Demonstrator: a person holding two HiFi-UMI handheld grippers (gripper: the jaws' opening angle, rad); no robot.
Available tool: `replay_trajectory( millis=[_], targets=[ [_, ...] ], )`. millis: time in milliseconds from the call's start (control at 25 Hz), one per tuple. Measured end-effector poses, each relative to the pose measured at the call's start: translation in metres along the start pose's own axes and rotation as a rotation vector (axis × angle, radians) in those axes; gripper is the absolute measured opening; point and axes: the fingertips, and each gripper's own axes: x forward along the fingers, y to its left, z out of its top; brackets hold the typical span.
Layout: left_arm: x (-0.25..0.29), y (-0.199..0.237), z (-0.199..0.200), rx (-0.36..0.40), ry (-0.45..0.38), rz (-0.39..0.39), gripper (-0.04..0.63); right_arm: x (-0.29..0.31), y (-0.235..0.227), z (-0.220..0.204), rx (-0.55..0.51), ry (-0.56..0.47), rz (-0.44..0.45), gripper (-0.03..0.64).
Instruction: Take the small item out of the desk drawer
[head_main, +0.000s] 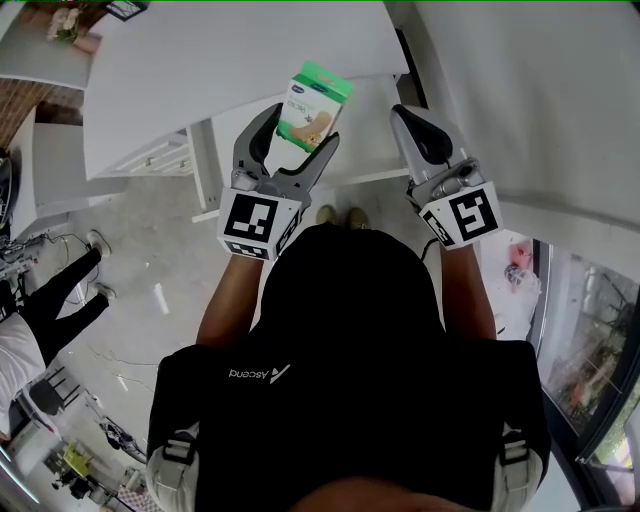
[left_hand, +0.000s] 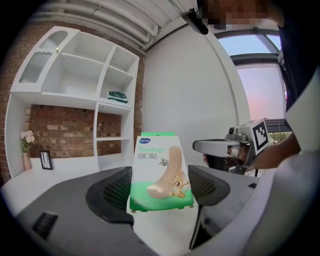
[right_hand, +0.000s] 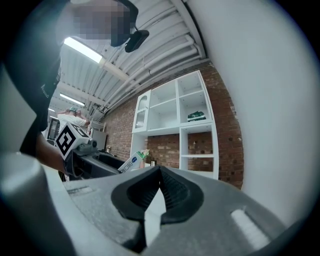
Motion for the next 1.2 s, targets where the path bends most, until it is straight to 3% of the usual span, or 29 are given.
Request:
replay_trajectory(
  millis=[480, 1200],
  targets=[
    [-0.022, -0.003, 0.021, 0.007, -0.078, 0.037, 0.344, -0.002, 0.029, 0.007, -0.014, -0.028, 0.040, 0.002],
    [-0.023, -0.004, 0.023, 0.006, -0.075, 0.053, 0.344, -0.008, 0.030, 0.009, -0.022, -0.024, 0.039, 0.002]
  ],
)
